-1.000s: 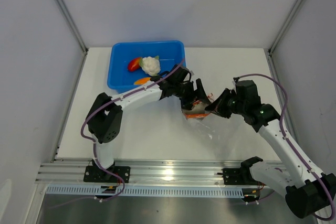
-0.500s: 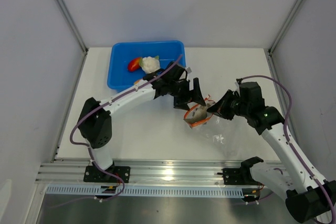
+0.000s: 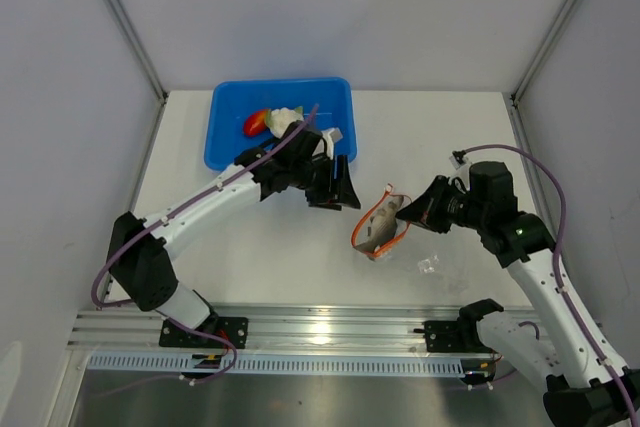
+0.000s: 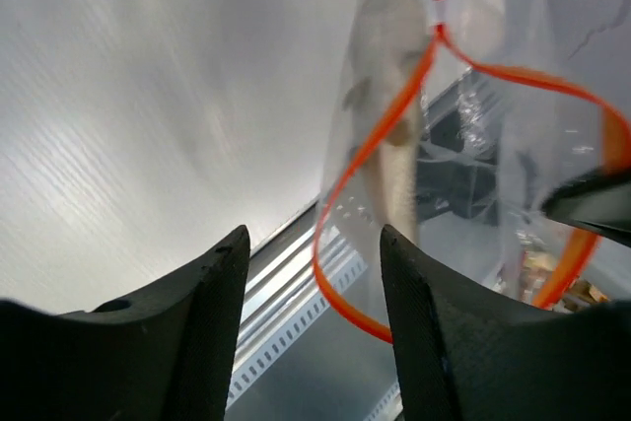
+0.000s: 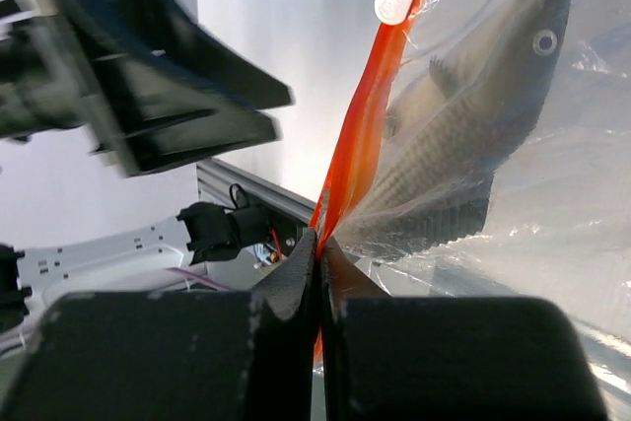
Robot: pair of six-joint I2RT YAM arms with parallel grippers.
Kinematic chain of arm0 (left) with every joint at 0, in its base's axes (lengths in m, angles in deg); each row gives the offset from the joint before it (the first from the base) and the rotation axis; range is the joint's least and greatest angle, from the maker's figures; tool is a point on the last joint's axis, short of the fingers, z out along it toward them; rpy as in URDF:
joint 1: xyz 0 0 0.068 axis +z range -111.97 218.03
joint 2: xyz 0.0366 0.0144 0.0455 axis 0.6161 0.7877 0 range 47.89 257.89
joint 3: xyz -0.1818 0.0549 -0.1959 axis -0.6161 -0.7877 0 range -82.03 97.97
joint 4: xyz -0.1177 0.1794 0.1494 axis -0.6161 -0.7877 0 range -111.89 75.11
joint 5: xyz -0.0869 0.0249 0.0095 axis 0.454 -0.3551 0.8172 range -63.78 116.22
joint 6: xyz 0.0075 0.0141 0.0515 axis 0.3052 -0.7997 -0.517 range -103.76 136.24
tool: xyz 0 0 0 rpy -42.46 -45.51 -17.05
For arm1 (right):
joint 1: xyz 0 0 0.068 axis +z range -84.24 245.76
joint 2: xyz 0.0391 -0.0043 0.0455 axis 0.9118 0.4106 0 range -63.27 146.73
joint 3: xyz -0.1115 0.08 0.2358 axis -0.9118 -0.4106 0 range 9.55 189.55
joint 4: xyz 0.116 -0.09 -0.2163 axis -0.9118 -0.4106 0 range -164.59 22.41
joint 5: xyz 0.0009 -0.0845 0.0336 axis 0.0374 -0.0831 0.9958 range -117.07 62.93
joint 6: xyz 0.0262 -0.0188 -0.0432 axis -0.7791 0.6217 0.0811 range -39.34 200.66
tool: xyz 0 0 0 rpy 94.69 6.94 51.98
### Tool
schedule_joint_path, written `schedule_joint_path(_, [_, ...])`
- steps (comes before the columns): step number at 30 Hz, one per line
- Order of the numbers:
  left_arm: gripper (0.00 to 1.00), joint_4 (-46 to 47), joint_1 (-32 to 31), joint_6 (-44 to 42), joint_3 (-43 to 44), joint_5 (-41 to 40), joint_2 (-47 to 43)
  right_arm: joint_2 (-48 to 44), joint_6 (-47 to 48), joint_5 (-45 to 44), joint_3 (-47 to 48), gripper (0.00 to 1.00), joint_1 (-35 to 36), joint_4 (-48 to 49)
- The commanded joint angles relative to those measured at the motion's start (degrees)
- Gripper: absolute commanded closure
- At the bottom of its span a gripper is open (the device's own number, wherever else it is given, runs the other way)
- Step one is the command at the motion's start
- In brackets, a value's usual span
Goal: Place the food in the zip-top bag and seal the zipper
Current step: Adjust the zipper food storage bag at the center of the board.
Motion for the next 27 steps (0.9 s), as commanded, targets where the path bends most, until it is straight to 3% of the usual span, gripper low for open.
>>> schedule_joint_path(1, [0.43,2.1,0.3,-0.8,-4.1,4.8,-0.1,-2.2,2.0,3.6,1.8,1.0,-0.2,1.6])
schedule_joint_path(3, [0.48,4.2,0.3,0.4,-6.3,6.9,0.2,-2.6,1.9,4.3,1.5,1.0,-0.2,1.8])
schedule_joint_path(14, [0.49,9.8,-1.1,2.3,-10.5,10.2,0.0,-2.7,1.3,4.3,1.7,1.0,-0.2,2.2])
schedule_joint_path(27, [0.55,9.9,-2.8,1.7,-9.4,11.8,3.5,-2.1,-0.9,4.1,0.9,1.0,-0.2,4.3])
